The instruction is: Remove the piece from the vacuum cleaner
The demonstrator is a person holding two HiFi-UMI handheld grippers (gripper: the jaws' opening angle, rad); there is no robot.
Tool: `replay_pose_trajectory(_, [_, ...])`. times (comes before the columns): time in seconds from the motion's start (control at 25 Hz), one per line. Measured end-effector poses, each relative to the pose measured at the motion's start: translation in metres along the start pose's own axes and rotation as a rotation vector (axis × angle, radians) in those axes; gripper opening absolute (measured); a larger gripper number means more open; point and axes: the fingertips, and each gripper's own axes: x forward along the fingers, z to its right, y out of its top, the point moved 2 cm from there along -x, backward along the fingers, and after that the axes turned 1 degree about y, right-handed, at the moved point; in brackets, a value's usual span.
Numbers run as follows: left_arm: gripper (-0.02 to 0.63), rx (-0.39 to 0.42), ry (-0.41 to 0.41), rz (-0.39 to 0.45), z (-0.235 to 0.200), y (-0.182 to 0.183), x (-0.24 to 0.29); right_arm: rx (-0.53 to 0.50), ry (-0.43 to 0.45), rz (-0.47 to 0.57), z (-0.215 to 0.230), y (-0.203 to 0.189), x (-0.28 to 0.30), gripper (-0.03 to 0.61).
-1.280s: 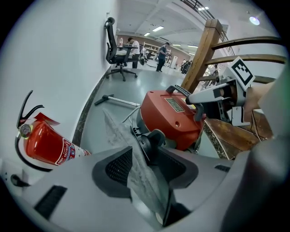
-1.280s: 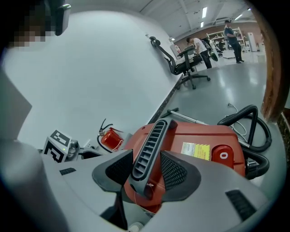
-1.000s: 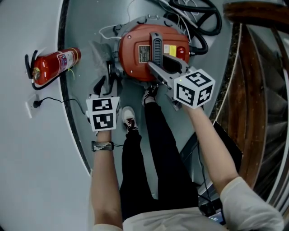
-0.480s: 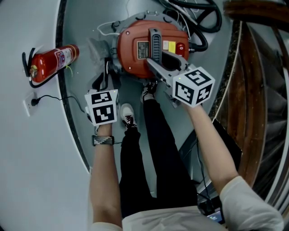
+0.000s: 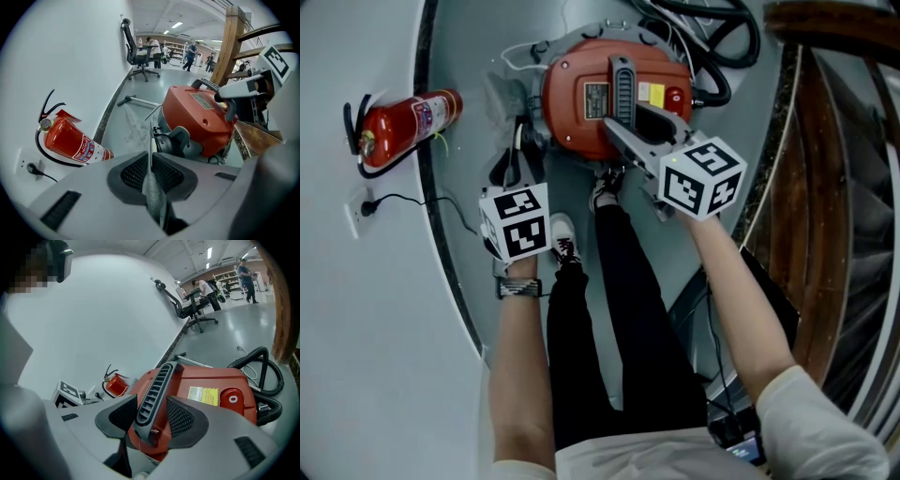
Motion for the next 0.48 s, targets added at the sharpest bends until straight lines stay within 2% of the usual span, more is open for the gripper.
replay_pose_trajectory(0.48, [0.037, -0.041, -0.020, 0.008, -0.0080, -0.0019, -0.0004, 0.004, 0.009, 0.008, 0.0001, 0.0002, 0.0002, 0.193])
